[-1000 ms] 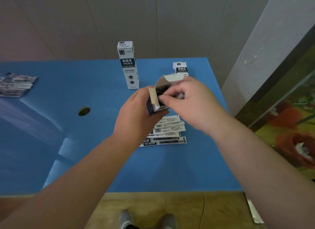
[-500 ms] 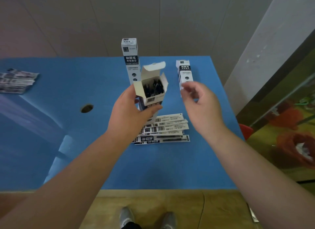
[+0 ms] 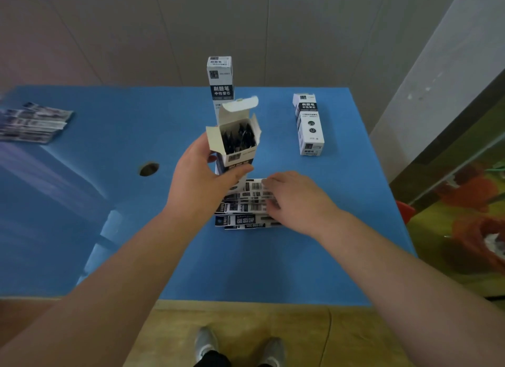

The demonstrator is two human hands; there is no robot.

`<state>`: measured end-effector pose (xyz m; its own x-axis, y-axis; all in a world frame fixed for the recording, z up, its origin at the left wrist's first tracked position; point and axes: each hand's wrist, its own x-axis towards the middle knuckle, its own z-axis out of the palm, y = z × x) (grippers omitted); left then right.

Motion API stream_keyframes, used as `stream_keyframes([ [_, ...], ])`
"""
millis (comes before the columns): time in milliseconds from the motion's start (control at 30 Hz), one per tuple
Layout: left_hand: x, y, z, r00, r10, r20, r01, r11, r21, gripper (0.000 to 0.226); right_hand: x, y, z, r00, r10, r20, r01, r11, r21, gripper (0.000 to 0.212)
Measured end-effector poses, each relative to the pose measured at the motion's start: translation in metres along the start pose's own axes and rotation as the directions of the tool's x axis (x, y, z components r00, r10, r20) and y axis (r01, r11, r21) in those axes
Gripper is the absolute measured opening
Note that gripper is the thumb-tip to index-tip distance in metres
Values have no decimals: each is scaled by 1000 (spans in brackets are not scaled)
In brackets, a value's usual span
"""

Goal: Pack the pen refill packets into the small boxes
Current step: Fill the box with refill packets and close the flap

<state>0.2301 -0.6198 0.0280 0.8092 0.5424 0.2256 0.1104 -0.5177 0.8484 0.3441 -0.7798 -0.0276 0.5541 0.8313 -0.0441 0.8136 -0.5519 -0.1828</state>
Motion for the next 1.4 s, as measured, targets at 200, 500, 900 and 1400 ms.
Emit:
stream_keyframes([
  [200,5,-1,-7,999,-41,-20,41,999,-9,45,6,0,3,998,-40,46,41,998,-41,27],
  [500,8,-8,-14,997,-70,-25,70,997,-27,45,4,-9,8,998,-36,51,41,992,-121,23],
  [900,11,-6,-12,1000,-18,8,18,1000,-21,46,8,-17,13,997,38,-67,-50,982,-182,14],
  [1400,12,-5,-9,999,-36,23,37,999,-25,45,-1,-11,10,980,11,-198,-62,967,-249,13],
])
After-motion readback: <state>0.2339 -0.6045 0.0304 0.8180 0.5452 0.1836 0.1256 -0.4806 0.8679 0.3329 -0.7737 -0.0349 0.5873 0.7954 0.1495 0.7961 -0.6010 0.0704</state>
